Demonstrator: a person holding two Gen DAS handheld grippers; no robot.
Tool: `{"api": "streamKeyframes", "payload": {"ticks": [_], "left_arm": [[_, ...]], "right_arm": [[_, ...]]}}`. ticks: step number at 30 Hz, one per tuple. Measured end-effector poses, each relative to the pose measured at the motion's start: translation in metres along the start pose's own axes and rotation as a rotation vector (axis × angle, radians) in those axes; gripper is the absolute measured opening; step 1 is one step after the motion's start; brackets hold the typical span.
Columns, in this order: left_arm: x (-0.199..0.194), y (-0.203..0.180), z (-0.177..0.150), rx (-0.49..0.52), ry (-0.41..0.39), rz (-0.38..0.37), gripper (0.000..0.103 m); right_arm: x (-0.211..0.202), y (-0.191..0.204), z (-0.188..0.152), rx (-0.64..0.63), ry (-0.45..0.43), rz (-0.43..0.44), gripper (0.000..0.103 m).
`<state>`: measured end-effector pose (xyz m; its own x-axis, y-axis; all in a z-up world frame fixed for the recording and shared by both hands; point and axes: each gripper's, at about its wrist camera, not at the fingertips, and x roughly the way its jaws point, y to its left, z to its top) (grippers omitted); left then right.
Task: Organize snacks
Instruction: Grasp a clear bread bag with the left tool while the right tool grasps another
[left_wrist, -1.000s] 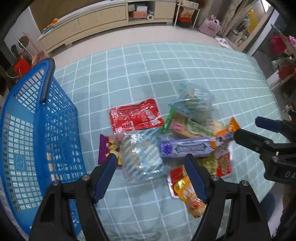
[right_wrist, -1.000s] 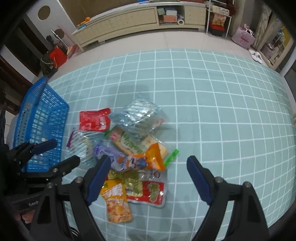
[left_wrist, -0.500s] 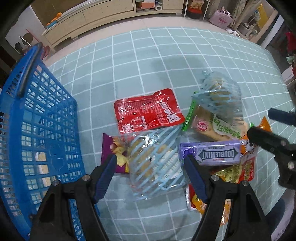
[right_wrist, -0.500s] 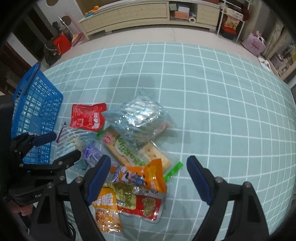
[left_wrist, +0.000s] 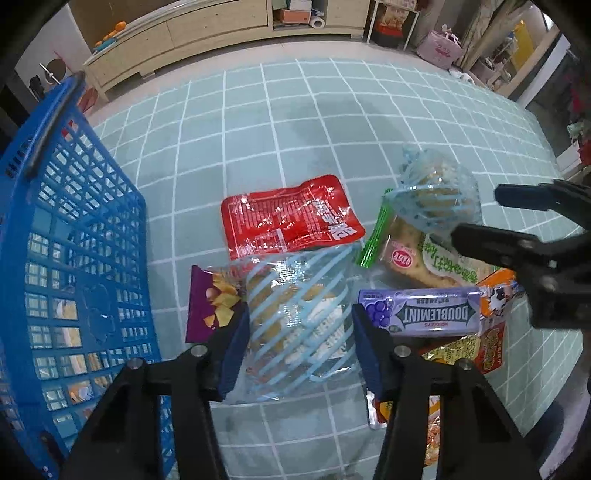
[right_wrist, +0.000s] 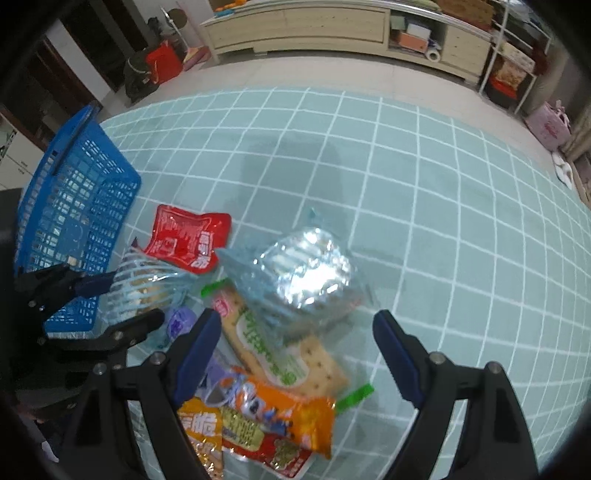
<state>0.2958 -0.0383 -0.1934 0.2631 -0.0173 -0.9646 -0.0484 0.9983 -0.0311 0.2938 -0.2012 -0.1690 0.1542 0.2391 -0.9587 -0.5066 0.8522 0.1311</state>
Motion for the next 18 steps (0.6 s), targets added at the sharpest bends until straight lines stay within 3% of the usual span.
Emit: {"api": "streamKeyframes", "payload": {"ticks": [6,18], "left_arm": [[-0.021,0.007,-0.006,-0.001,-0.059,-0.026,0.051],[-0.020,0.007,-0.007,-0.022,-0.065,-0.016,0.051]], "right_arm": [[0.011,-0.006,0.010,-0.004,0.012,0.018,0.088],[0.029,-0.002,0.023,-0.096,0.041,0.012,0.088]]}}
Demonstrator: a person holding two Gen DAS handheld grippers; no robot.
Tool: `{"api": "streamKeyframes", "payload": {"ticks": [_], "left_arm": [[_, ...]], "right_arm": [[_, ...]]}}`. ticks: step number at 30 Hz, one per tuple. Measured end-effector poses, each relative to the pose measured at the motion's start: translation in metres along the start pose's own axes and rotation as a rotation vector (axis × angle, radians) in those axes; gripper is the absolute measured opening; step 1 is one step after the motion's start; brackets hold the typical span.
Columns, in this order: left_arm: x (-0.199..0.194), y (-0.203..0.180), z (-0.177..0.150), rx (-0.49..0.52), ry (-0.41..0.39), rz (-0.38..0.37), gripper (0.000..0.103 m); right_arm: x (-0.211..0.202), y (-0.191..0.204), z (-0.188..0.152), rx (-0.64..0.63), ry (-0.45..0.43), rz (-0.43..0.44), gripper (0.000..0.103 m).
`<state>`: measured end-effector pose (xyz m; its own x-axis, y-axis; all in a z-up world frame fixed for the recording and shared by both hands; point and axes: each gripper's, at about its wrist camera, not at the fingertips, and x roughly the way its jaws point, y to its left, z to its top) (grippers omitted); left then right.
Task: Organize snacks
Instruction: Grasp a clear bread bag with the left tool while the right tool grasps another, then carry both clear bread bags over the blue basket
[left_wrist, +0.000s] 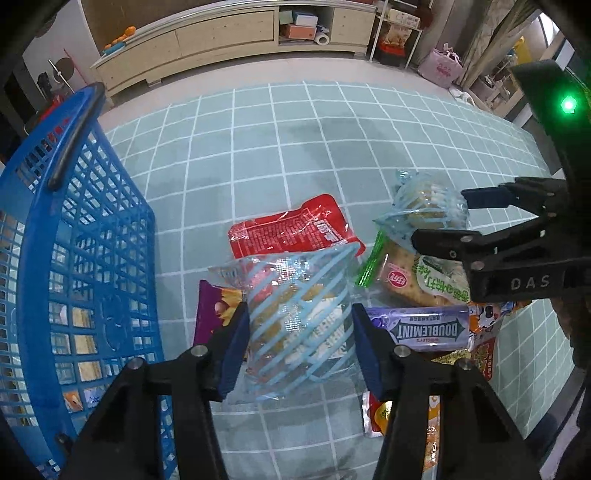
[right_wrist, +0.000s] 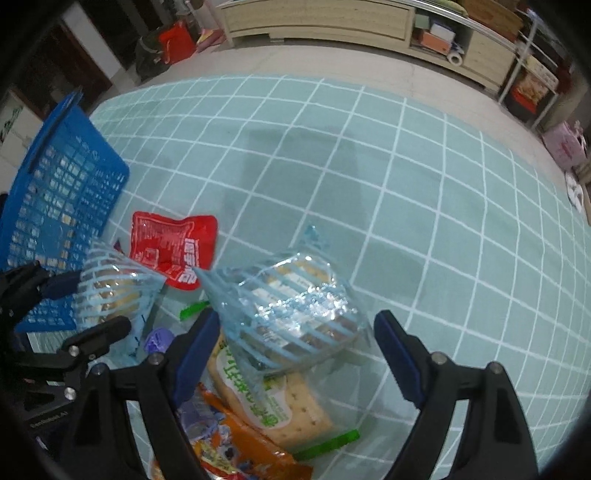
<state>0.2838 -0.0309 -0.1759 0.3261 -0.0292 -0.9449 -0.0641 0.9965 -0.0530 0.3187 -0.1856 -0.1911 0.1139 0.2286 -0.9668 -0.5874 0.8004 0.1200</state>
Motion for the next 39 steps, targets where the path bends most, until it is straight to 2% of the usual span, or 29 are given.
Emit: {"api": "streamKeyframes", "payload": {"ticks": [4,6,9,14,22,28,32,39], "left_arm": [[0.001,-0.006,0.002,0.015,-0.013,-0.001,0.051],[0.001,-0.007,0.004,0.019,-0.018,-0.001,0.051],[0.000,-0.008,0.005,0.020,-0.023,-0.012,0.051],[-0.017,-0.013,0.003,0.023,-0.061,-0.031,0.051],[-0.076,-0.024,-0.003,0.042,-0.162,-0.058,0.051],[-0.124,-0.018,-0.012,0.046,-0.230,-0.080,0.051],[-0.156,-0.006,-0.023,0.047,-0.278,-0.082,0.051],[-0.208,0.039,-0.045,0.029,-0.359,-0.067,0.051]], "right_arm": [[0.007,0.004,0.001,-0.032,-0.001,0.010,0.088],[0.005,0.008,-0.003,-0.060,-0.019,-0.009,0.075],[-0.004,0.005,-0.012,-0.026,-0.052,0.006,0.066],[-0.031,0.004,-0.028,0.012,-0.104,-0.009,0.065],[-0.096,0.011,-0.046,0.054,-0.178,-0.028,0.065],[-0.146,0.040,-0.054,0.041,-0.245,-0.044,0.065],[-0.174,0.064,-0.056,0.058,-0.284,-0.071,0.065],[-0.204,0.113,-0.056,0.035,-0.336,-0.068,0.065]]}}
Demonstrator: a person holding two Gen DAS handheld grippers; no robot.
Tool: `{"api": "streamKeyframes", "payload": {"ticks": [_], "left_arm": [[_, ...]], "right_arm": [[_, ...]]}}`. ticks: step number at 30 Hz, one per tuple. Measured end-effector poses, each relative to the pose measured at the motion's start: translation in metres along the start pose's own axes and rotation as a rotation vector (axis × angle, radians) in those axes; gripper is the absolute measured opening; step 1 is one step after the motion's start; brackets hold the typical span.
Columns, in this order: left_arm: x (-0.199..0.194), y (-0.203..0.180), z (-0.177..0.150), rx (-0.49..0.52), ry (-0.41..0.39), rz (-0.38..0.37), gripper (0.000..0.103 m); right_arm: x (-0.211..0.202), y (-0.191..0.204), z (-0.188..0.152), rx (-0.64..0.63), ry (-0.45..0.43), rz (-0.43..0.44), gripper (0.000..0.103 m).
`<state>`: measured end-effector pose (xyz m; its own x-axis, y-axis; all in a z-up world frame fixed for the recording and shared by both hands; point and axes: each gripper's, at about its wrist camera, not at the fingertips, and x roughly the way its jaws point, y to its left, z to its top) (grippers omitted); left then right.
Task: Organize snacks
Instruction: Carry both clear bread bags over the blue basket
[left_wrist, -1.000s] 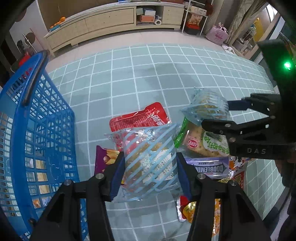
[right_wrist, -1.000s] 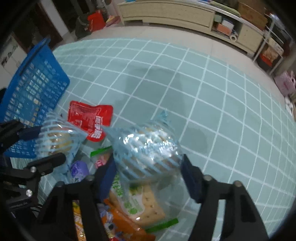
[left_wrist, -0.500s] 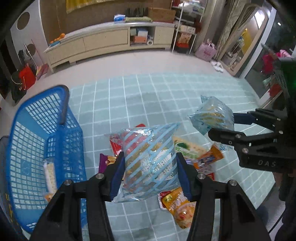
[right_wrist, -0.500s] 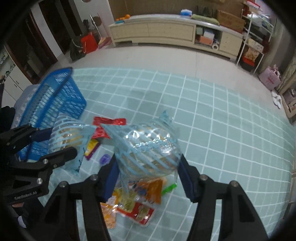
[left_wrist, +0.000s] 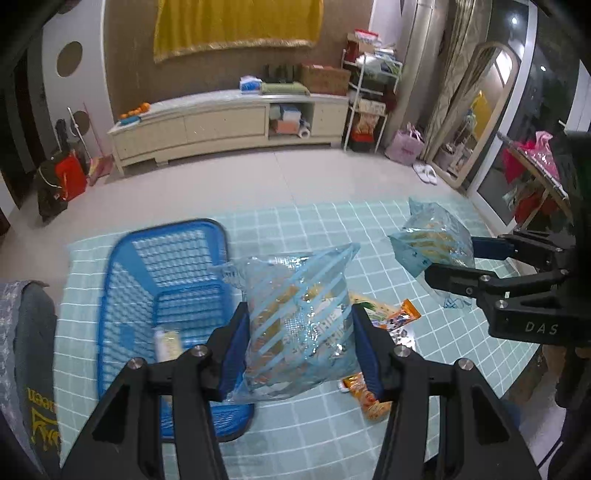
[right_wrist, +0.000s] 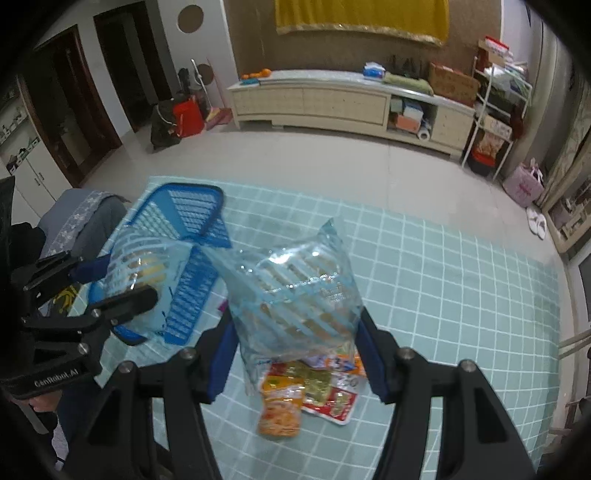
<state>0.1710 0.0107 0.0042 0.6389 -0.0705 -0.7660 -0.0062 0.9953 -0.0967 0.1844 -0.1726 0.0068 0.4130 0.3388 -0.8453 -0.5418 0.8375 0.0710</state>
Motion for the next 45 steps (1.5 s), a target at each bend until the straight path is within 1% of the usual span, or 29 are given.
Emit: {"api": "streamKeyframes", "payload": {"ticks": [4,10,13,16,19,24,27,31,34,37,39,41,45], "left_arm": [[-0.024,0.029,-0.001,-0.013,-0.024,0.002,0.051],[-0.054,0.070,-0.003,-0.048,-0.057,0.026,0.051],[-0.062,0.087,-0.004,-0.058,-0.066,0.047,0.051],[-0.065,0.102,-0.006,-0.065,-0.064,0.059,0.051],[-0.065,0.115,-0.006,-0.066,-0.062,0.063,0.051],[-0.050,0.135,-0.003,-0.074,-0.038,0.063,0.051],[-0.038,0.147,-0.001,-0.085,-0.023,0.048,0.051],[-0.019,0.165,0.002,-0.088,0.006,0.060,0.051],[-0.003,0.178,0.004,-0.125,0.040,0.028,0.051],[0.013,0.191,0.007,-0.160,0.073,-0.008,0.051],[0.022,0.196,0.009,-0.159,0.074,-0.002,0.051],[0.031,0.204,0.011,-0.162,0.085,-0.007,0.051],[0.052,0.206,0.015,-0.152,0.114,-0.019,0.051]], "right_arm": [[-0.013,0.027,0.007,-0.017,-0.021,0.015,0.065],[-0.016,0.068,0.022,-0.074,-0.043,0.039,0.065],[-0.012,0.085,0.029,-0.090,-0.043,0.050,0.065],[-0.001,0.103,0.037,-0.098,-0.023,0.076,0.065],[0.013,0.113,0.045,-0.097,-0.007,0.080,0.065],[0.038,0.127,0.053,-0.083,0.031,0.083,0.065],[0.058,0.133,0.062,-0.079,0.057,0.085,0.065],[0.078,0.143,0.070,-0.076,0.085,0.073,0.065],[0.095,0.142,0.078,-0.065,0.111,0.061,0.065],[0.109,0.140,0.081,-0.042,0.140,0.067,0.065],[0.118,0.138,0.084,-0.030,0.158,0.065,0.065],[0.130,0.140,0.088,-0.031,0.177,0.039,0.065],[0.146,0.139,0.093,-0.026,0.201,-0.005,0.065]]}}
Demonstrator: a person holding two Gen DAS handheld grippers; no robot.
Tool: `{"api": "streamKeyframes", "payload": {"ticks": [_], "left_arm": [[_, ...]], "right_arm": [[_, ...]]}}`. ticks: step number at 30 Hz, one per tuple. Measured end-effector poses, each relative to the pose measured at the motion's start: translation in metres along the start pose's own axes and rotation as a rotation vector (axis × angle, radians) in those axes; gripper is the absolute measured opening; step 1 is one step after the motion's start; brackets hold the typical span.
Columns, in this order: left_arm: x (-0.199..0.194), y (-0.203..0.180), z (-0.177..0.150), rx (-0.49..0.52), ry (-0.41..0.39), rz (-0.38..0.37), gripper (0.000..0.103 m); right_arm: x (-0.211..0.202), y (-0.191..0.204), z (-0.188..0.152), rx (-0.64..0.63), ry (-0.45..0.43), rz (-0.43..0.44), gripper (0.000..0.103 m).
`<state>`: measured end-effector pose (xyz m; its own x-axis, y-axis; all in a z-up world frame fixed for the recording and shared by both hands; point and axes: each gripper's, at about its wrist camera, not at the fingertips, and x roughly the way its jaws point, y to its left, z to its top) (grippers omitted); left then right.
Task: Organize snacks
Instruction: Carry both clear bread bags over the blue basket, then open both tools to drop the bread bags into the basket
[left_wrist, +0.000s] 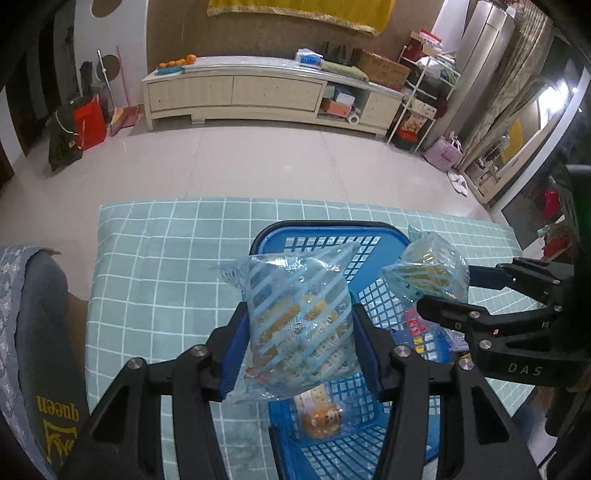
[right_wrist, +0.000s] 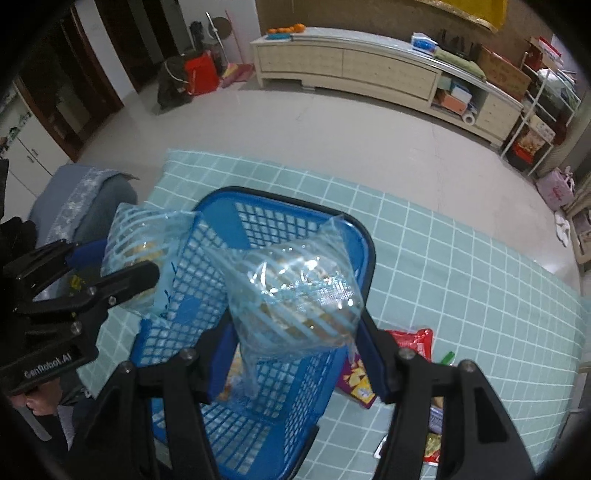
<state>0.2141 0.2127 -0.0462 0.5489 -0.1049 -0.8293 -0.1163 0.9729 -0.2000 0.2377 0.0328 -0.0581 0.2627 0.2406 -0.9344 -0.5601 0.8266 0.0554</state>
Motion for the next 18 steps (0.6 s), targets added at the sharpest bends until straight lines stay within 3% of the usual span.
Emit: {"api": "streamKeyframes", "payload": {"ticks": [13,16,18], "left_arm": [[0.031,0.002,0.018,0.008,0.036,-0.023,0.056],[0.031,0.001,0.022,0.009,0.030,-0.029,0.064],[0.027,0.002,0.023,0.000,0.014,-0.016,0.066]], "right_arm": [[0.016,-0.009,0.017,0.007,-0.002,-0.033,0.066],[0.020,-0.009,0.017,0.009,-0.008,-0.037,0.072],[0.021,-0.010,0.017,0.016,-0.008,-0.036,0.085]]}}
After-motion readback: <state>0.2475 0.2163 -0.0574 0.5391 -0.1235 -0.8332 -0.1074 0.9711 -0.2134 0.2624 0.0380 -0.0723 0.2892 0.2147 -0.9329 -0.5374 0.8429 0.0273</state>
